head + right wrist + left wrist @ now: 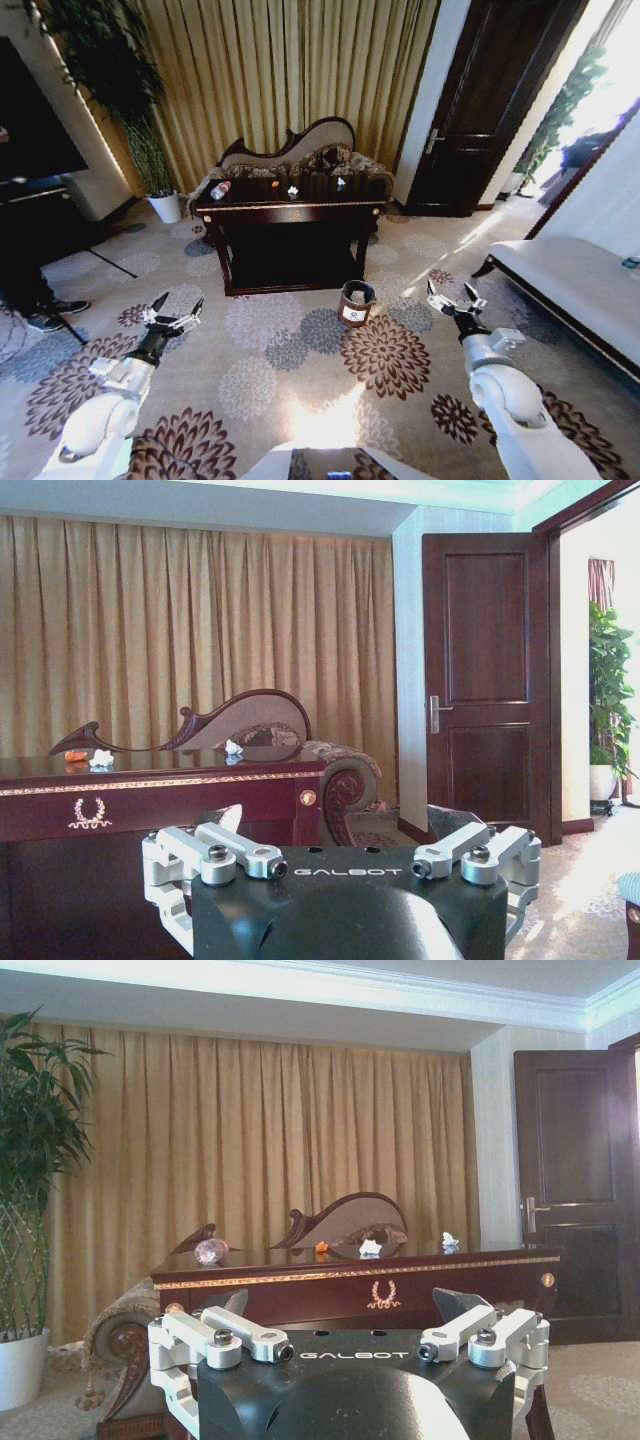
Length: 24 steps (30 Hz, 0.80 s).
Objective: Move to the front of the table and place the trash on the table into the trash bin.
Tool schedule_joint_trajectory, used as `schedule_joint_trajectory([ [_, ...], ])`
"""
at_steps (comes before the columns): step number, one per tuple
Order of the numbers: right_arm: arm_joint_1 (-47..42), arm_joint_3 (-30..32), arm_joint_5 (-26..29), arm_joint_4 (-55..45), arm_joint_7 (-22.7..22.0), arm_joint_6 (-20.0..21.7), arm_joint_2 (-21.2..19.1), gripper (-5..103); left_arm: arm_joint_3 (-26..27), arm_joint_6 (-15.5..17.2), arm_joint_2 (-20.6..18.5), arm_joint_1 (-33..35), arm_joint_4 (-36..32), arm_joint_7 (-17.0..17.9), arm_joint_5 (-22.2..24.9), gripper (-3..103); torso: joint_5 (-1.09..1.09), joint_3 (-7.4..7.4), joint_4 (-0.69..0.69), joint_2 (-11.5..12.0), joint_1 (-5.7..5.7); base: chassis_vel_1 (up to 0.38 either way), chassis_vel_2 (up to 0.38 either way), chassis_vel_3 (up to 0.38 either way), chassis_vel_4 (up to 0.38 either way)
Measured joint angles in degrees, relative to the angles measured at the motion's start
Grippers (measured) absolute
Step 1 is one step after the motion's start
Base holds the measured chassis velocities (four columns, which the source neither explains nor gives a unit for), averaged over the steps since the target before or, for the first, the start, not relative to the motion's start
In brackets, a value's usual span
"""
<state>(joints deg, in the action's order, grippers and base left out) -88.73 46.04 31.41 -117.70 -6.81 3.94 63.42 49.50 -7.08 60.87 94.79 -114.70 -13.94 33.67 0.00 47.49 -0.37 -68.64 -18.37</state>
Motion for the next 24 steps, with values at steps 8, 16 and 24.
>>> schedule_joint_trajectory([
  [8, -0.3, 0.0, -0.3, 0.1, 0.0, 0.1, -0.1, 100, -0.2, -0.1, 0.0, -0.4, 0.4, -0.1, 0.0, 100, 0.0, -0.01, 0.0, 0.0, 0.02, -0.097, 0.099, 0.102, -0.1],
  [16, -1.3, -0.1, -1.1, 0.1, 0.0, 0.7, 0.1, 100, -0.2, -0.3, 0.2, -0.3, 0.7, -0.2, 0.0, 100, 0.01, 0.01, -0.01, 0.0, -0.03, -0.204, 0.226, 0.216, -0.214],
  [24, -1.3, -0.2, -1.2, 0.2, 0.0, 0.7, 0.1, 100, 0.0, -0.3, 0.3, -0.2, 0.7, -0.2, 0.0, 100, 0.0, 0.0, -0.01, 0.0, 0.0, -0.171, 0.176, 0.189, -0.179],
])
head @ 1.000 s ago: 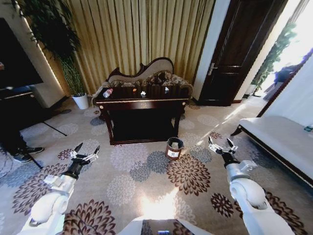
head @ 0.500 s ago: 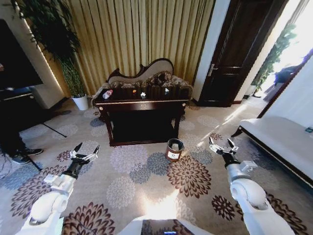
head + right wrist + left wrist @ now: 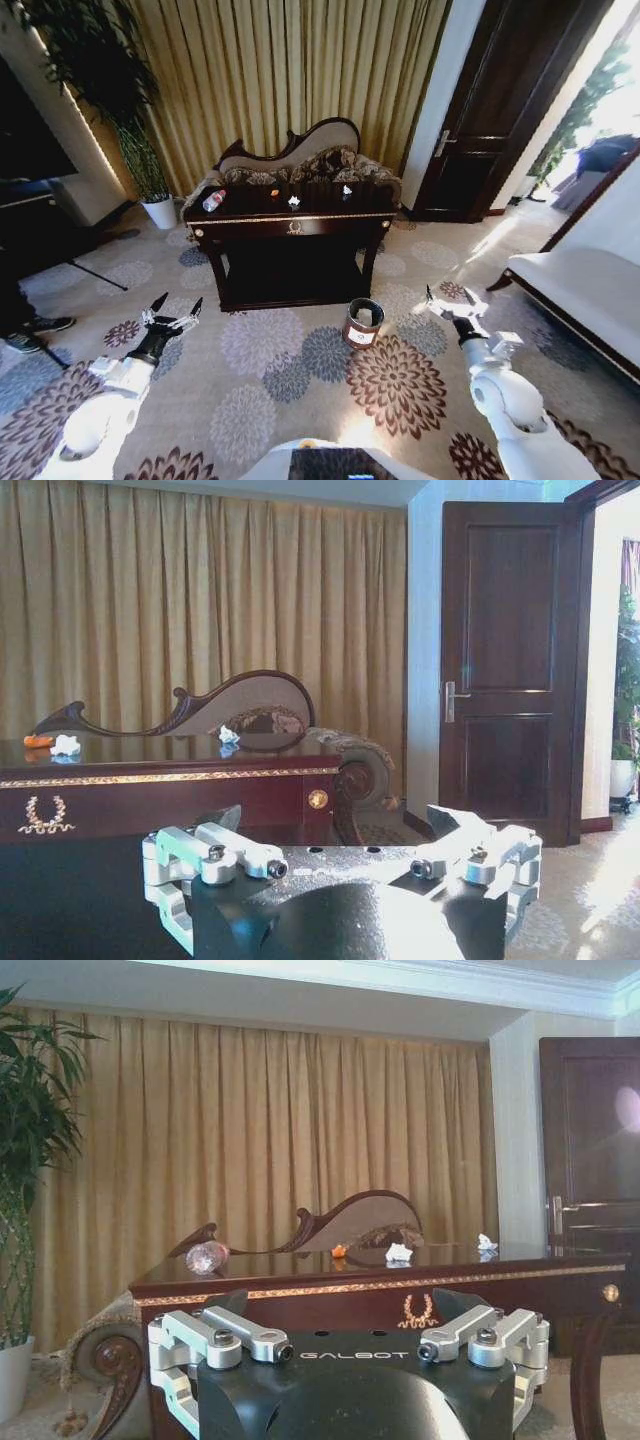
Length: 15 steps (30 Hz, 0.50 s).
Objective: Move to the front of the table and place the trash on the table into the trash bin.
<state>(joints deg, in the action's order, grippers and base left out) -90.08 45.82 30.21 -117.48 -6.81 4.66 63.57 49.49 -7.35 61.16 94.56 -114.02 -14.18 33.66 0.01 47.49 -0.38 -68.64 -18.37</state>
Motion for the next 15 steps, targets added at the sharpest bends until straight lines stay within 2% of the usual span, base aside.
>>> schedule_joint_trajectory([
  [10, -0.4, -0.1, -0.2, 0.0, 0.0, -0.1, 0.3, 100, 0.0, 0.0, 0.0, 0.0, 0.2, 0.0, 0.0, 100, -0.01, 0.0, 0.01, 0.0, 0.01, -0.182, 0.179, 0.193, -0.172],
  [15, -0.3, -0.4, -0.7, 0.1, 0.0, -0.2, 0.4, 100, 0.0, -0.1, 0.0, 0.0, 0.5, -0.1, 0.0, 100, -0.01, 0.0, 0.01, 0.0, 0.01, -0.182, 0.238, 0.206, -0.244],
])
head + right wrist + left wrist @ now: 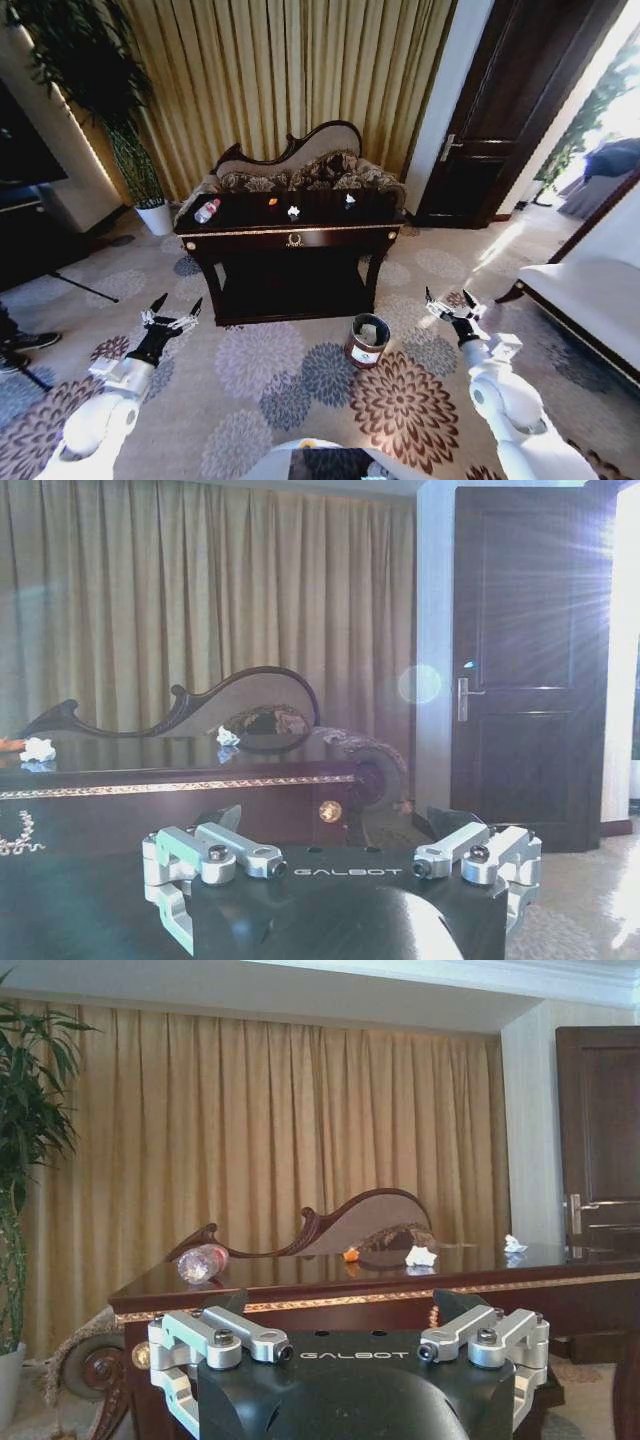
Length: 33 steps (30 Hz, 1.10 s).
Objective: Move to the front of the table and place the trash on the table into the trash bin.
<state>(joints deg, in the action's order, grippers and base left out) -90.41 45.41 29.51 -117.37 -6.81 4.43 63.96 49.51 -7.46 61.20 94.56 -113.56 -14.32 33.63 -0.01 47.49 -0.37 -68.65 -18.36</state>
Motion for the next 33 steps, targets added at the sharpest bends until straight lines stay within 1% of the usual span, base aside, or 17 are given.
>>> schedule_joint_trajectory([
  [3, 0.1, -0.1, -0.2, 0.1, 0.0, 0.0, 0.0, 100, 0.0, -0.1, 0.0, 0.0, 0.2, -0.1, 0.0, 100, -0.02, 0.0, 0.0, 0.0, -0.01, -0.157, 0.267, 0.157, -0.255],
  [6, 0.2, -0.2, -0.3, 0.1, 0.0, 0.0, 0.1, 100, 0.0, -0.2, 0.1, 0.0, 0.3, -0.2, 0.0, 100, 0.02, 0.01, 0.0, 0.0, -0.01, -0.131, 0.284, 0.129, -0.31],
  [10, 0.3, -0.3, -0.4, 0.4, 0.0, 0.0, 0.2, 100, -0.1, -0.2, 0.1, -0.1, 0.5, -0.6, 0.0, 100, -0.01, 0.0, 0.0, 0.0, -0.01, -0.131, 0.313, 0.133, -0.33],
  [12, 0.5, -0.3, -0.4, 0.5, 0.0, 0.0, 0.2, 100, -0.1, -0.2, 0.1, -0.1, 0.5, -0.6, 0.0, 100, 0.02, 0.0, 0.0, 0.0, -0.01, -0.122, 0.269, 0.114, -0.281],
  [16, 1.7, -0.2, 0.5, 1.0, 0.0, 0.3, 0.0, 100, -0.2, -0.2, 0.2, -0.1, 0.7, -0.6, 0.0, 100, 0.01, 0.0, 0.0, 0.0, -0.01, -0.147, 0.245, 0.141, -0.242],
  [26, 2.9, -0.4, 0.6, 1.6, 0.0, 0.5, 0.0, 100, -0.2, -0.4, 0.3, 0.0, 0.7, -0.8, 0.0, 100, -0.01, 0.0, 0.0, 0.0, 0.0, -0.23, 0.217, 0.239, -0.217],
  [29, 2.6, -0.5, -0.2, 1.7, 0.0, -0.3, 0.2, 100, -0.2, -0.6, 0.3, 0.1, 0.8, -0.8, 0.0, 100, 0.0, 0.0, -0.02, 0.0, 0.0, -0.315, 0.283, 0.302, -0.262],
  [31, 2.2, -0.5, -0.4, 1.4, 0.0, -1.2, 0.3, 100, -0.3, -0.6, 0.5, 0.2, 0.8, -0.8, 0.0, 100, -0.01, 0.0, 0.0, 0.0, 0.0, -0.299, 0.296, 0.299, -0.307],
  [33, 2.2, -0.3, -0.2, 0.6, 0.0, -1.2, 0.2, 100, -0.2, -0.6, 0.5, 0.2, 0.6, -0.7, 0.1, 100, 0.03, 0.01, 0.0, 0.0, -0.02, -0.254, 0.286, 0.312, -0.295],
])
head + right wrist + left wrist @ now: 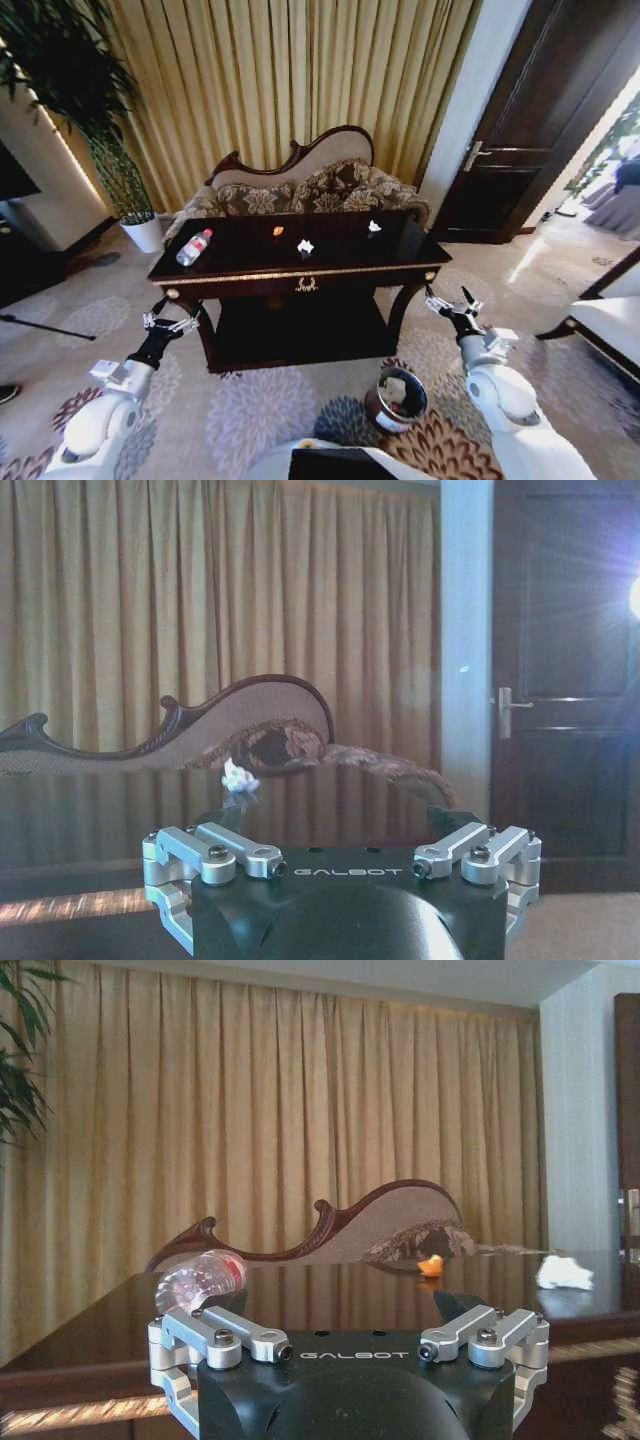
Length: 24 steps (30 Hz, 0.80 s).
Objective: Move to the front of the table and place the trash on the table into the trash bin.
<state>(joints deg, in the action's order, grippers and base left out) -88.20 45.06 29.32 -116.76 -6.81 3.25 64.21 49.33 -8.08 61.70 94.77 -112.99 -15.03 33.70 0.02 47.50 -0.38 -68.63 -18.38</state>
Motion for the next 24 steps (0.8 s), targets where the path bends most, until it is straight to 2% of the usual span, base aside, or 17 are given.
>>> schedule_joint_trajectory([
  [8, 4.8, -1.4, 3.9, -3.7, 0.0, 3.8, -4.7, 100, 2.0, 1.9, -0.7, -0.1, -3.0, 0.9, 1.5, 100, -0.02, 0.03, 0.01, 0.0, -0.08, -0.142, 0.161, 0.111, -0.132],
  [10, 7.8, -3.2, 5.7, -4.1, 0.0, 7.2, -8.3, 100, 3.9, 2.4, -0.5, 1.4, -4.8, 1.1, 1.6, 100, -0.03, -0.02, 0.0, 0.0, 0.05, 0.0, 0.0, 0.0, 0.0],
  [16, 13.3, -8.1, 8.7, -2.3, 0.0, 10.6, -12.8, 100, 6.5, 3.6, 0.1, 3.6, -7.0, 1.9, 2.2, 100, -0.03, -0.04, 0.0, -0.1, 0.1, 0.047, -0.064, -0.032, 0.041],
  [20, 20.3, -13.7, 10.7, 1.8, 0.0, 12.7, -14.8, 100, 8.8, 6.3, 0.0, 5.0, -9.3, 2.9, 2.4, 100, -0.03, -0.01, 0.01, 0.0, 0.05, 0.0, 0.0, 0.0, 0.0],
  [22, 24.4, -16.5, 11.6, 4.6, 0.0, 13.8, -14.7, 100, 10.3, 9.8, -0.4, 5.4, -10.8, 5.0, 3.0, 100, -0.02, 0.02, 0.02, 0.0, -0.02, 0.0, 0.0, 0.0, 0.0],
  [23, 24.4, -16.5, 11.6, 4.6, 0.0, 13.8, -14.7, 100, 10.3, 9.8, -0.4, 5.4, -10.8, 5.0, 3.0, 100, -0.02, 0.02, 0.02, 0.0, -0.02, 0.0, 0.0, 0.0, 0.0],
  [24, 26.4, -17.5, 12.2, 5.8, 0.0, 14.4, -14.5, 100, 11.2, 12.9, -0.9, 5.3, -12.0, 6.6, 4.1, 100, -0.02, 0.02, 0.02, 0.0, -0.04, 0.0, 0.0, 0.0, 0.0],
])
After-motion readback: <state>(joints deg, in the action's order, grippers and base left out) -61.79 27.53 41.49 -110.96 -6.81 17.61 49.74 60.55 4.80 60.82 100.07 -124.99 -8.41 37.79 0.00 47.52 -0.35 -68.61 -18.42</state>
